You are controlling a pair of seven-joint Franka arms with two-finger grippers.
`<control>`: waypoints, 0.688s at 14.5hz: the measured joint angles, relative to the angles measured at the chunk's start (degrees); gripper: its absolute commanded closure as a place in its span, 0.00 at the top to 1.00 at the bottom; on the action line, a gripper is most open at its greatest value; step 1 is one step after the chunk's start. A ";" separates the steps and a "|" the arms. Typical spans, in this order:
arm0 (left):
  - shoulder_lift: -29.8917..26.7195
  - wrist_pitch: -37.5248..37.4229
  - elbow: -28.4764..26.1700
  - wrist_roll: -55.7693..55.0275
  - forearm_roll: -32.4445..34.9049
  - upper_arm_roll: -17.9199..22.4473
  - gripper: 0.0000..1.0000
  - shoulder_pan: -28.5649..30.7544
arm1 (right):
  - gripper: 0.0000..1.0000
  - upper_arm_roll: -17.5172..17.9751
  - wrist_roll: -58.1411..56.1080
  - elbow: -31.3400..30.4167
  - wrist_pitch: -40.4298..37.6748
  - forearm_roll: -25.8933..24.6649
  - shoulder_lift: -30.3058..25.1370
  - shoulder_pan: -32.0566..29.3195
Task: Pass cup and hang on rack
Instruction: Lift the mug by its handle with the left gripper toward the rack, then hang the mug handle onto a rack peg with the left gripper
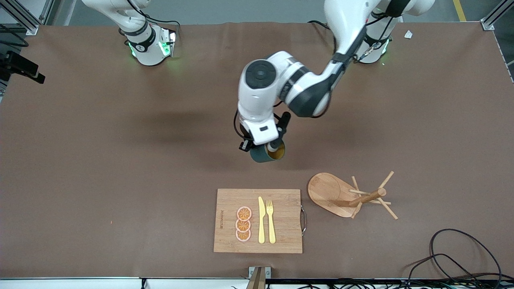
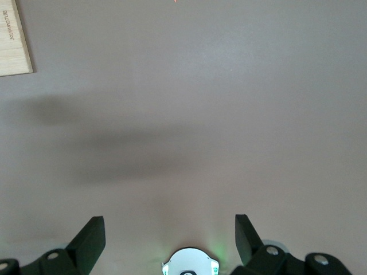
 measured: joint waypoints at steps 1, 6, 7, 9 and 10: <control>-1.18 0.77 -0.03 2.16 -4.42 0.02 0.00 1.81 | 1.00 -0.01 -0.03 0.00 0.00 -0.06 0.00 0.00; -6.04 1.14 -1.99 21.17 -29.13 0.19 0.00 12.80 | 1.00 -0.03 -0.07 -0.02 0.00 -0.10 0.00 -0.01; -6.51 0.92 -2.65 25.20 -33.63 0.19 0.00 15.07 | 1.00 -0.03 -0.07 -0.03 -0.01 -0.10 0.00 -0.01; -6.79 0.49 -4.45 32.48 -43.41 0.20 0.00 18.83 | 1.00 -0.05 -0.07 -0.05 -0.01 -0.11 0.00 -0.01; -6.76 0.18 -5.88 36.89 -48.18 0.21 0.00 20.64 | 1.00 -0.07 -0.07 -0.06 -0.01 -0.11 0.00 -0.01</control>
